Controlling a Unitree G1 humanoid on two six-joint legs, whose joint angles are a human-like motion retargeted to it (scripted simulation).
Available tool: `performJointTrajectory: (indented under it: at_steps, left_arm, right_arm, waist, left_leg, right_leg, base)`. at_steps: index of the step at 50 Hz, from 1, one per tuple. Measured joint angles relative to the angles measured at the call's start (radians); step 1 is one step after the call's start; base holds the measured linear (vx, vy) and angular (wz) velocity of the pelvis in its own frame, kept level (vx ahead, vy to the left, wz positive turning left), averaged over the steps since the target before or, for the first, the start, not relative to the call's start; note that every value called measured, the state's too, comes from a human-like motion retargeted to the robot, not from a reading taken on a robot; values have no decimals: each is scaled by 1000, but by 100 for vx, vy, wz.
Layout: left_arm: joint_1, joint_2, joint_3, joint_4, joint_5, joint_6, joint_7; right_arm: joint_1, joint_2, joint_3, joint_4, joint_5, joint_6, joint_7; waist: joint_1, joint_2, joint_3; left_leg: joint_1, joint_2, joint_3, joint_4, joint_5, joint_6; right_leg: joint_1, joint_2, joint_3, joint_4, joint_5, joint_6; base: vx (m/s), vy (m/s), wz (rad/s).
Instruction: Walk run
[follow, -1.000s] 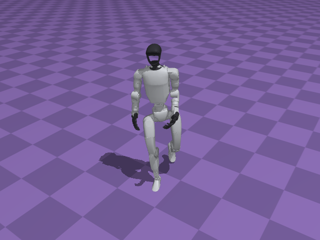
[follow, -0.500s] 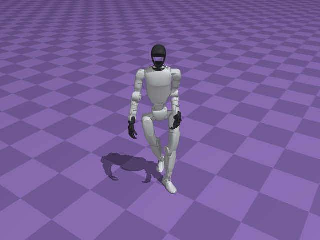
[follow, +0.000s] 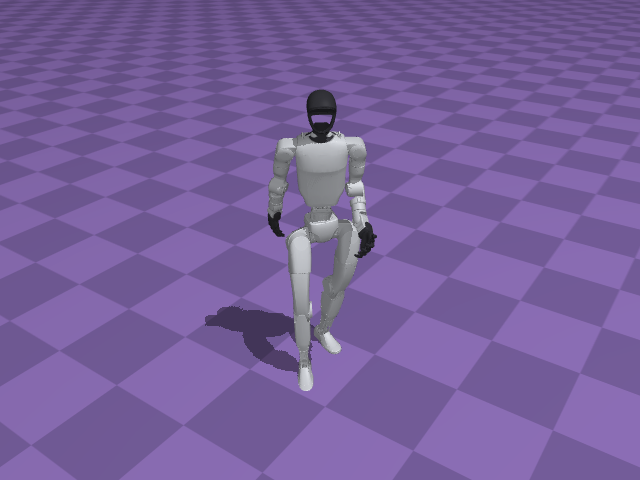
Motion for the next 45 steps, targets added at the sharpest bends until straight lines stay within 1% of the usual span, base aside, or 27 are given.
performJointTrajectory:
  at_steps: [2,3,5,6,7,8,10,11,12,13,15,17,18,20,22,23,25,28,30,32,35,37,38,40,42,43,45]
  left_arm:
    - [14,-1,-1,12,-4,4,2]
    - [22,-2,-2,19,-5,4,8]
    - [36,-9,-3,32,-6,0,21]
    - [48,-14,-5,37,-4,-1,23]
    - [60,-19,-7,41,-3,-1,25]
    - [72,-26,-9,44,-3,1,24]
    - [96,-42,-10,49,-7,8,18]
    - [109,-47,-10,53,-8,12,12]
    - [120,-54,-7,58,-8,18,5]
    - [130,-60,-1,65,-5,24,-4]
    - [138,-80,10,84,3,35,-14]
    - [148,-98,16,84,2,28,2]
    - [155,-103,20,76,0,19,10]
    - [159,-102,33,55,-1,10,7]
    - [153,-89,39,45,15,18,-11]
    - [143,-83,42,43,26,24,-19]
    - [129,-80,50,41,45,35,-21]
    - [129,-96,70,31,39,23,19]
    - [134,-104,80,18,29,8,32]
    - [142,-110,85,7,26,7,31]
    - [136,-116,92,3,27,22,18]
    - [136,-121,96,0,24,23,20]
    - [131,-123,98,0,20,22,24]
    - [124,-128,102,0,15,17,37]
    - [117,-136,109,0,10,13,51]
    - [116,-141,114,-1,7,11,57]
    - [111,-147,128,-2,0,11,66]
  right_arm:
    - [-11,3,0,-1,0,-1,6]
    - [-18,4,2,-4,-4,-4,9]
    - [-33,4,11,-19,-13,-14,14]
    - [-37,2,17,-29,-17,-18,11]
    - [-43,1,22,-37,-21,-20,6]
    - [-49,-2,25,-45,-24,-20,0]
    - [-65,-11,27,-55,-30,-15,-13]
    - [-71,-15,22,-57,-31,-12,-18]
    - [-78,-19,17,-58,-31,-9,-22]
    - [-87,-22,11,-56,-26,-4,-24]
    - [-127,-37,1,-40,-1,9,-19]
    - [-183,-53,3,-29,26,17,-2]
    - [-210,-58,10,-33,38,19,8]
    - [-259,-61,23,-64,62,17,26]
    - [-299,-62,40,-113,94,1,39]
    - [-323,-65,50,-139,112,-9,47]
    - [-374,-72,71,-186,128,-26,61]
    - [-434,-68,80,-266,99,-45,77]
    - [-461,-64,89,-319,93,-71,83]
    - [-474,-64,99,-363,114,-106,83]
    - [-478,-68,102,-414,159,-160,82]
    - [-473,-67,95,-422,174,-178,78]
    - [-472,-65,89,-419,178,-181,77]
    - [-467,-61,76,-397,175,-179,77]
    - [-459,-58,67,-359,153,-171,76]
    - [-451,-57,67,-338,138,-165,74]
    - [-436,-54,68,-283,91,-149,59]
  waist:
    - [-24,-7,8]
    - [-33,-9,11]
    - [-30,-9,13]
    - [-28,-5,14]
    - [-29,-2,13]
    - [-37,1,12]
    - [-53,2,2]
    - [-73,9,-6]
    - [-87,19,-15]
    - [-87,35,-25]
    - [-60,47,-36]
    - [-54,30,-36]
    - [-50,17,-38]
    - [-39,0,-49]
    - [-40,-4,-59]
    - [-35,-5,-59]
    - [-15,-12,-53]
    - [12,-20,-45]
    - [45,-24,-41]
    - [74,-22,-43]
    - [98,-5,-39]
    - [118,-7,-34]
    - [130,-9,-30]
    - [151,-18,-22]
    - [157,-32,-14]
    - [161,-42,-11]
    - [176,-61,-8]
  left_leg:
    - [45,-15,-31,-4,-17,-6]
    - [64,-18,-44,-4,-25,-10]
    - [94,-21,-51,-2,-41,-18]
    - [107,-18,-57,3,-49,-22]
    - [120,-16,-66,10,-55,-27]
    - [130,-14,-82,19,-60,-31]
    - [146,-16,-115,44,-60,-43]
    - [148,-7,-143,63,-42,-56]
    - [147,5,-165,85,-15,-71]
    - [139,24,-173,111,29,-91]
    - [119,51,-163,184,160,-142]
    - [80,56,-161,300,315,-194]
    - [52,52,-150,373,381,-220]
    - [-28,61,-115,540,471,-266]
    - [-108,102,-85,686,503,-265]
    - [-146,135,-59,741,463,-259]
    - [-201,173,-11,792,394,-228]
    - [-260,175,45,748,271,-194]
    - [-292,175,100,668,202,-187]
    - [-322,164,129,553,179,-187]
    - [-365,163,180,369,173,-170]
    - [-389,142,213,255,183,-156]
    - [-405,126,218,202,205,-147]
    - [-427,86,223,104,251,-156]
    - [-427,55,247,26,251,-159]
    - [-422,44,266,3,239,-146]
    - [-407,34,290,-8,247,-95]
  right_leg:
    - [-34,0,77,-97,26,12]
    - [-49,5,128,-139,53,30]
    - [-66,22,243,-214,54,102]
    - [-65,18,230,-226,50,113]
    - [-62,19,227,-229,56,109]
    - [-53,30,244,-214,85,78]
    - [-30,18,169,-190,131,54]
    - [-13,11,121,-193,148,39]
    - [4,12,98,-195,149,23]
    - [21,29,128,-192,120,7]
    - [50,30,132,-188,83,-1]
    - [92,20,97,-205,65,-27]
    - [114,4,48,-214,56,-33]
    - [140,-2,59,-218,20,-48]
    - [162,2,58,-220,-15,-61]
    - [175,4,28,-222,-28,-65]
    - [206,12,-12,-228,-52,-71]
    - [247,33,-27,-227,-86,-78]
    - [268,52,-26,-222,-111,-85]
    - [290,77,-23,-223,-139,-93]
    - [330,131,-52,-234,-182,-113]
    - [360,155,-73,-239,-209,-119]
    - [374,164,-81,-241,-220,-120]
    - [398,178,-96,-241,-240,-120]
    - [421,182,-119,-237,-257,-119]
    - [433,180,-126,-232,-265,-118]
    - [457,176,-133,-217,-277,-110]
  base:
    - [61,-11,85]
    - [58,-13,66]
    - [71,-21,39]
    - [70,-22,42]
    - [67,-22,68]
    - [73,-25,88]
    - [75,-27,118]
    - [74,-29,150]
    - [67,-28,149]
    - [65,-28,106]
    - [67,-31,56]
    - [58,-26,47]
    - [58,-27,35]
    - [55,-27,46]
    - [45,-24,97]
    - [36,-21,88]
    - [34,-20,52]
    - [42,-19,11]
    - [51,-19,-8]
    - [43,-16,26]
    - [51,-16,68]
    - [53,-15,55]
    - [54,-14,42]
    - [53,-12,43]
    - [49,-9,50]
    - [57,-9,32]
    - [69,-9,1]
